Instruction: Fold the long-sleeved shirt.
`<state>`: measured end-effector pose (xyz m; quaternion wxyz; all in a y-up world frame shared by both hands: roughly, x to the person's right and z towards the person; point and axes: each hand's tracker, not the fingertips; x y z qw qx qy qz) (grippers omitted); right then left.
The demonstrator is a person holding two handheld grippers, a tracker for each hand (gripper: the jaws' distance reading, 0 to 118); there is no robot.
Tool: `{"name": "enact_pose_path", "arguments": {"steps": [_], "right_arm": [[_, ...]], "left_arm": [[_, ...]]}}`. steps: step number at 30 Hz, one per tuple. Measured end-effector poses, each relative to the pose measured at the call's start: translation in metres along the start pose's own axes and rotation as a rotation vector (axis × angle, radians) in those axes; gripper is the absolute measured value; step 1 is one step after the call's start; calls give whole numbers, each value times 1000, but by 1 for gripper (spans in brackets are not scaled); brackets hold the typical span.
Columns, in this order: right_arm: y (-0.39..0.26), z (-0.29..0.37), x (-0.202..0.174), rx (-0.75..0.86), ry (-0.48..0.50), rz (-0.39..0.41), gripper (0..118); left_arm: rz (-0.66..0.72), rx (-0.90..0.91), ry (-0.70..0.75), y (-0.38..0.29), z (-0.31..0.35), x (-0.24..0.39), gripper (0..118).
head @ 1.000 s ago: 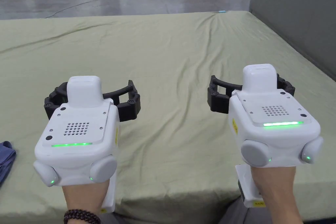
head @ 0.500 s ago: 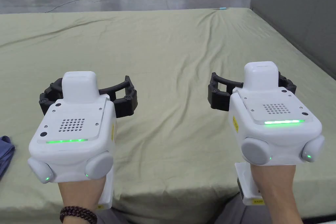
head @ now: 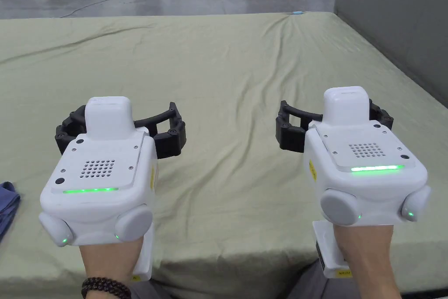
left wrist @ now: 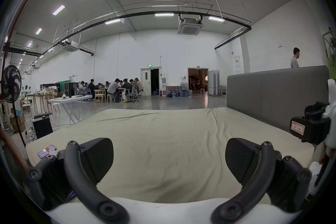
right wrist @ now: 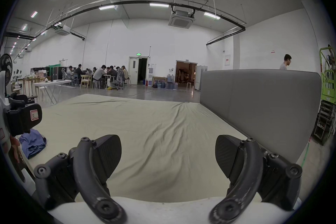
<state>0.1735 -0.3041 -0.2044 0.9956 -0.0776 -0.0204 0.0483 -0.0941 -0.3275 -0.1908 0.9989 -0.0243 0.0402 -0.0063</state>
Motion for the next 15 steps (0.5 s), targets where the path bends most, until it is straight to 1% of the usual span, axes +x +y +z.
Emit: {"name": "enact_pose_path", "arguments": {"steps": [15], "right_arm": [[-2, 1, 4, -5, -9, -9, 105]], "left_arm": [[8, -5, -1, -1, 0, 2, 118]]}}
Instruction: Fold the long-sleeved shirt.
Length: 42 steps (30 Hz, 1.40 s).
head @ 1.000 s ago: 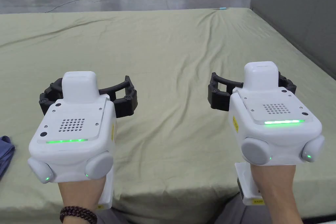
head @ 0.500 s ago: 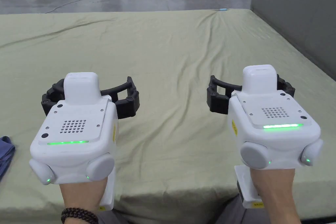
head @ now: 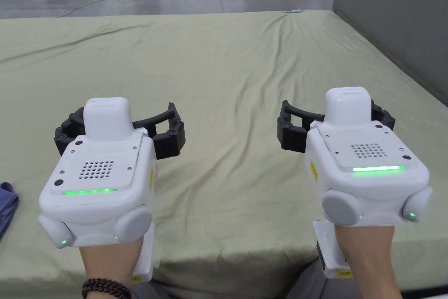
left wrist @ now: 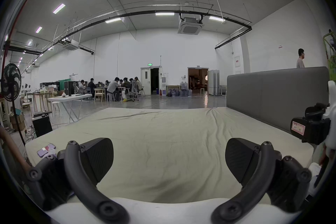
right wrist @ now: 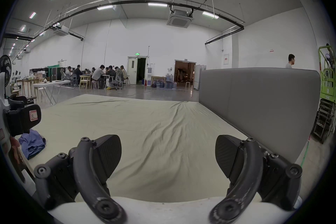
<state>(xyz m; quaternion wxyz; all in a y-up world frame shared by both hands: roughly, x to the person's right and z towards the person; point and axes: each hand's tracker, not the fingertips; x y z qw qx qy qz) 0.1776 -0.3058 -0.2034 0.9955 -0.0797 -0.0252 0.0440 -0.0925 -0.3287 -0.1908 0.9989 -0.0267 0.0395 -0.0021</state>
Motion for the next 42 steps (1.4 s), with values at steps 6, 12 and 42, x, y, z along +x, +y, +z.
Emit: {"name": "enact_pose_path", "arguments": {"steps": [6, 12, 42], "right_arm": [[0, 1, 0, -2, 0, -5, 105], [-1, 1, -1, 5, 12, 0, 105], [23, 3, -23, -205, -64, -15, 105]], "left_arm": [[1, -3, 5, 1, 0, -1, 118], [-6, -7, 5, 0, 0, 1, 118], [-4, -30, -4, -3, -3, 4, 118]]}}
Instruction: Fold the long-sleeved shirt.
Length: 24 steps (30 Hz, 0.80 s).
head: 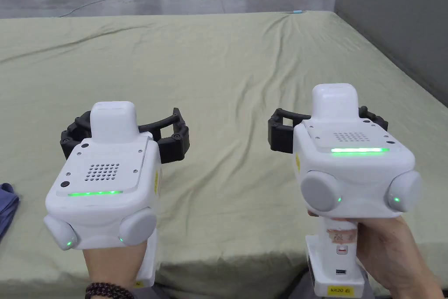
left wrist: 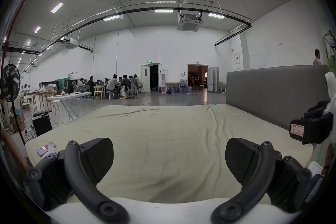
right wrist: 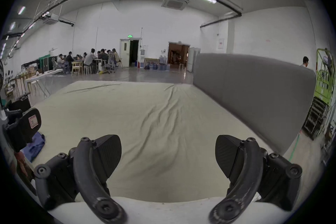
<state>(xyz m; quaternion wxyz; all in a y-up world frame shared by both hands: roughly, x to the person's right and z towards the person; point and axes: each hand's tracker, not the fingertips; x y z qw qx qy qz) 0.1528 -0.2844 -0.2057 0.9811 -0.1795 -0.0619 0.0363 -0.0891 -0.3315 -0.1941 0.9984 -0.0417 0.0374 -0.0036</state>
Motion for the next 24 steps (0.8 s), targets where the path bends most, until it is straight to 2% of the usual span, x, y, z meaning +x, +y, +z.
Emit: {"name": "enact_pose_path", "arguments": {"steps": [1, 4, 9, 13, 16, 24], "right_arm": [[1, -1, 4, -45, 45, -27, 105], [3, -3, 13, -96, 118, -24, 105], [-4, -1, 19, -40, 96, -24, 105], [-5, 5, 25, 53, 79, -81, 105], [-4, 7, 28, 82, 77, -92, 105], [-4, 8, 32, 82, 91, -123, 105]], "left_arm": [[3, -1, 4, 0, 0, -1, 118], [10, -3, 9, 1, 0, -3, 118], [13, -7, 16, 0, 0, -4, 118], [15, -8, 11, 0, 1, -3, 118], [12, -9, 10, 0, 1, -3, 118], [15, -10, 8, -1, 1, -2, 118]]}}
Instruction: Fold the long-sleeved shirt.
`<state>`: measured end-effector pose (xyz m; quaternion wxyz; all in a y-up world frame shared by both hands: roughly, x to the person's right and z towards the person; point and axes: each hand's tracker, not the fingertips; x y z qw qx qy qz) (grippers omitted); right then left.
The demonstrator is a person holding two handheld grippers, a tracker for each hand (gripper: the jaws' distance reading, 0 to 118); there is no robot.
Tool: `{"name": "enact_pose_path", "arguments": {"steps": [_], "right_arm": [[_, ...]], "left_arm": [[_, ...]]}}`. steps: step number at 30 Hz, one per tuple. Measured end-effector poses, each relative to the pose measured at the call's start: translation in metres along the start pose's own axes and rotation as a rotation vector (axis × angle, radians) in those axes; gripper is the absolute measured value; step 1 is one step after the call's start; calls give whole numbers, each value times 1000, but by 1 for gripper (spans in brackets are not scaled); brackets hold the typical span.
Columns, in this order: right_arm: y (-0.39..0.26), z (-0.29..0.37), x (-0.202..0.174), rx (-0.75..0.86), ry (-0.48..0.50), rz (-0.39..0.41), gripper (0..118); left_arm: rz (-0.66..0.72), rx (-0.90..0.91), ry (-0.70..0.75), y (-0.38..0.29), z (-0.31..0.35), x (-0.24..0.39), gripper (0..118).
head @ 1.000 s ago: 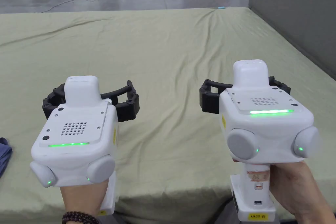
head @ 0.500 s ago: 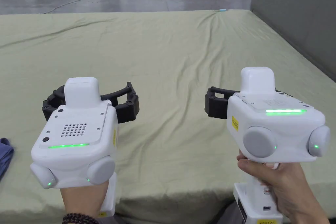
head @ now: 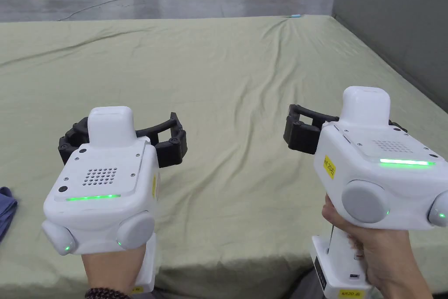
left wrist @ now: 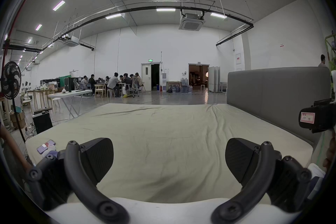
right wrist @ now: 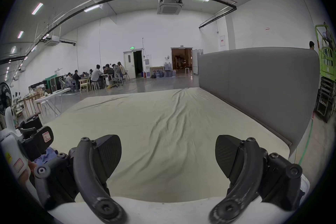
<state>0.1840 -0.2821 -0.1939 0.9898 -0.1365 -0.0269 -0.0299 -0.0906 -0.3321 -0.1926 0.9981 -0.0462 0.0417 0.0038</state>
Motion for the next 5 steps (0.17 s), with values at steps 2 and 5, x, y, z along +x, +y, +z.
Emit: {"name": "enact_pose_path", "arguments": {"steps": [2, 5], "right_arm": [[0, -1, 1, -7, -3, 0, 105], [-1, -1, 1, -5, -6, 4, 105]], "left_arm": [[-3, 1, -1, 0, 0, 0, 118], [-6, 1, -2, 0, 1, 0, 118]]}}
